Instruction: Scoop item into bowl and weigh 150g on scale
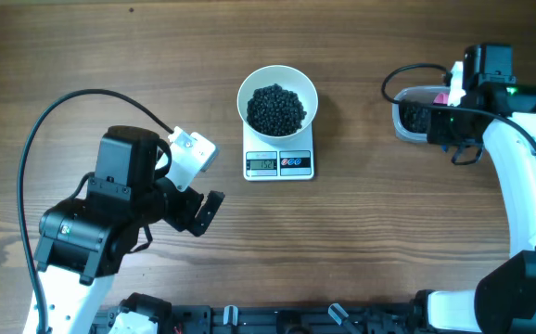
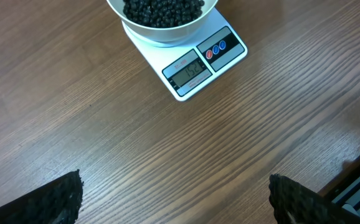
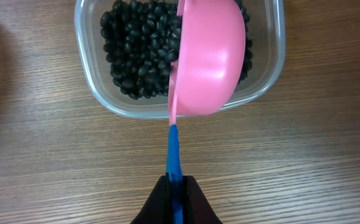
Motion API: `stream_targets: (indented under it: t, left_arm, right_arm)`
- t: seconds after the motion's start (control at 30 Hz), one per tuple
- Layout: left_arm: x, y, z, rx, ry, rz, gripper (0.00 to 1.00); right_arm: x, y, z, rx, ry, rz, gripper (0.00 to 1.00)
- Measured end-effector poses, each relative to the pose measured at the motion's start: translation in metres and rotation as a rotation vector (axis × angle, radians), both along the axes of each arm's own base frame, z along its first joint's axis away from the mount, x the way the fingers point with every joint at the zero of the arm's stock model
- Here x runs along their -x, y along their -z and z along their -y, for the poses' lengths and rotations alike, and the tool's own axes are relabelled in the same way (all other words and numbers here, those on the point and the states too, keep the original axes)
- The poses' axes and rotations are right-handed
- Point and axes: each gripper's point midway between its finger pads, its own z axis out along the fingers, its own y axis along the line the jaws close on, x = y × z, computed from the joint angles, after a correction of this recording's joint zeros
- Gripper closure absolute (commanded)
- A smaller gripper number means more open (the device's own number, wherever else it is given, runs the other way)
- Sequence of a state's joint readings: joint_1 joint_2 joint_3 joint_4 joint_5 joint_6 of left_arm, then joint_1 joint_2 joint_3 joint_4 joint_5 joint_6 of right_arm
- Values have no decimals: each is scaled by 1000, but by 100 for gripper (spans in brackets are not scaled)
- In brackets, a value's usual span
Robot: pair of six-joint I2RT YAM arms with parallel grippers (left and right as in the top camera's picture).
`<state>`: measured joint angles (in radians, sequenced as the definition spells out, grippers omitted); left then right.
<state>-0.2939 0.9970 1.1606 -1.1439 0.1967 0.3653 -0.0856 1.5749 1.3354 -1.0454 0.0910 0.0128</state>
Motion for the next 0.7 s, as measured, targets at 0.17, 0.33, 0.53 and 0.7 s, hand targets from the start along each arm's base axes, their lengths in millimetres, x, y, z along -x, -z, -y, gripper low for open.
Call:
stream_targets:
  t: [0.17,0.33,0.53,0.7]
  left_arm:
    - [0,0,0,0,0,0,0]
    - [0,0,0,0,0,0,0]
    - [0,0,0,0,0,0,0]
    - [0,0,0,0,0,0,0]
  right_arm:
    - [-1,-1,3,38,-4,2,95]
    - [-1,-1,4,47,-1,2,96]
    - [-1,-1,4,48,-1,2,96]
    - [-1,-1,4,48,-1,2,95]
